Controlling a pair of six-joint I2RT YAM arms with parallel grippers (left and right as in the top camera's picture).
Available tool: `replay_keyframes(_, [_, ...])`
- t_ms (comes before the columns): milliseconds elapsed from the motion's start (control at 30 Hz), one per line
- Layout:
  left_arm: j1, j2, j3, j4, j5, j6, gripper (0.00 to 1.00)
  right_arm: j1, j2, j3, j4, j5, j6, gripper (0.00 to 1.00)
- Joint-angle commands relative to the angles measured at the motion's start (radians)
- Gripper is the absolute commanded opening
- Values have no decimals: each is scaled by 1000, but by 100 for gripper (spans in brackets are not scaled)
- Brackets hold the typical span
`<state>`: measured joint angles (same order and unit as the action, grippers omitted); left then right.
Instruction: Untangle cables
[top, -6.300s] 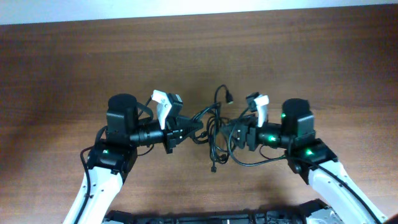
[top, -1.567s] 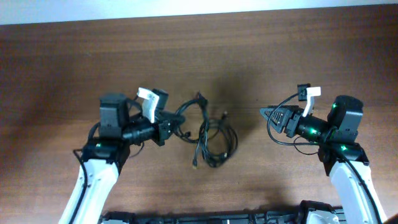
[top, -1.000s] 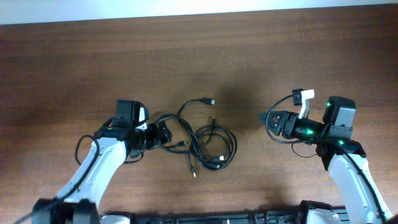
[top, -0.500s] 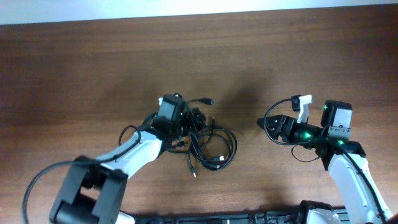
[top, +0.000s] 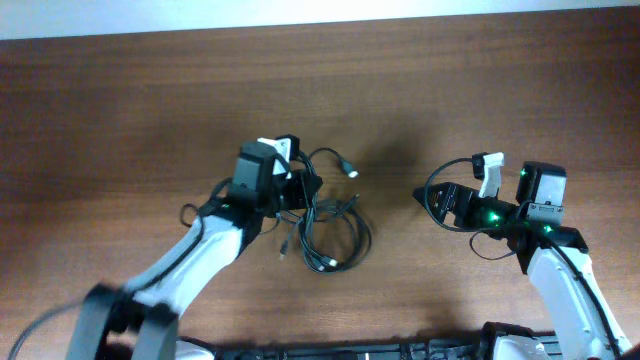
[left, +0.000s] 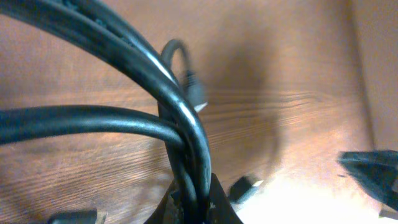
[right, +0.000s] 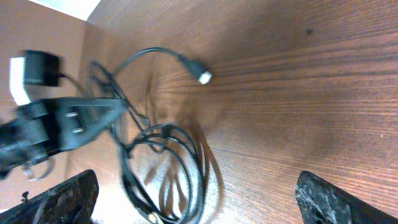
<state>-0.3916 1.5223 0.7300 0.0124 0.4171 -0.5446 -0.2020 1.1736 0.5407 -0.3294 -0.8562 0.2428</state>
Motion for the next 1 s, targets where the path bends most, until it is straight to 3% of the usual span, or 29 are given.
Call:
replay_keyframes(0, [8,-177,-3,-73,40,162,0,5,0,-1,3,5,-10,99])
replay_keyframes(100, [8,-263,-3,-168,39,270,0,5,0,-1,3,5,-10,99])
replay_keyframes(267, [8,-289,-3,-237,117,278,0,5,0,-1,3,5,-10,99])
replay_keyframes(467, [8,-289,-3,-239,288,277,0,5,0,-1,3,5,-10,99])
replay_keyframes(833, [8,-289,-3,-261,373,278,0,5,0,-1,-45,-7,33,99])
replay_keyframes(967, [8,-289,-3,-253,393,393,0,5,0,-1,-15,16,31,99])
